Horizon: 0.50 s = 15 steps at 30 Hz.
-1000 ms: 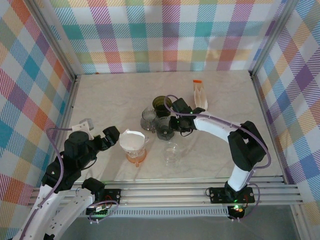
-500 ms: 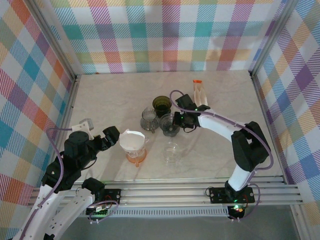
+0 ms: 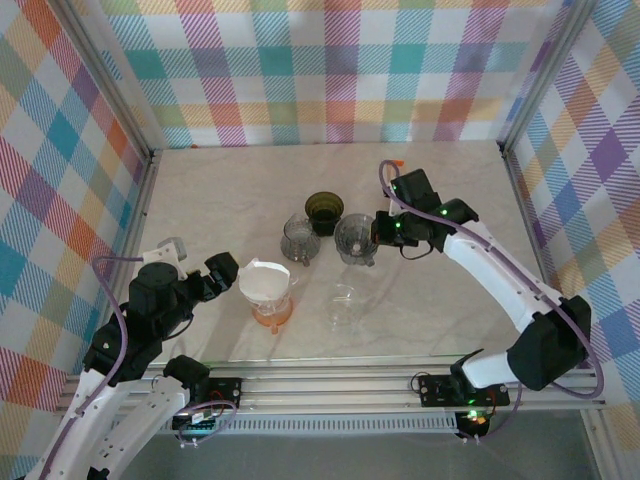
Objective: Place the coffee filter in the dripper
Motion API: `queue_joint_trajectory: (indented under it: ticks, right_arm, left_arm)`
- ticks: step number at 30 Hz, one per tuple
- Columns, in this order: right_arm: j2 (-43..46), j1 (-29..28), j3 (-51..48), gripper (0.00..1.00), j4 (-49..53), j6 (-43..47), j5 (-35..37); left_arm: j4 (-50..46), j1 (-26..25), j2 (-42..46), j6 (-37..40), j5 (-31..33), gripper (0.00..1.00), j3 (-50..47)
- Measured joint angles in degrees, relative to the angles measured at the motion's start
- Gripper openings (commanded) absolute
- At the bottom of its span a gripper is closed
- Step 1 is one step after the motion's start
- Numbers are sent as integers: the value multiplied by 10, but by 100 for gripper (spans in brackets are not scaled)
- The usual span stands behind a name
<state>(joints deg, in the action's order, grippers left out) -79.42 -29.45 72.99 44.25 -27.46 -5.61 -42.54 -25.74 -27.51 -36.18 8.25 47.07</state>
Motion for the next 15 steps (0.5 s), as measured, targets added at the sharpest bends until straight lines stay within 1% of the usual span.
queue_joint_trajectory:
  ticks: [4, 7, 11, 15]
  right_arm:
    - [11, -17, 0, 0, 67, 16, -59]
    - [19, -49, 0, 0, 95, 23, -87]
    - [26, -78, -3, 0, 105, 25, -106]
    - [29, -89, -16, 0, 101, 25, -105]
  left_arm:
    - [0, 0, 0, 0, 1, 100, 0]
    - [0, 0, 0, 1, 3, 100, 0]
    - [0, 0, 0, 1, 4, 100, 0]
    - [0, 0, 0, 1, 4, 100, 0]
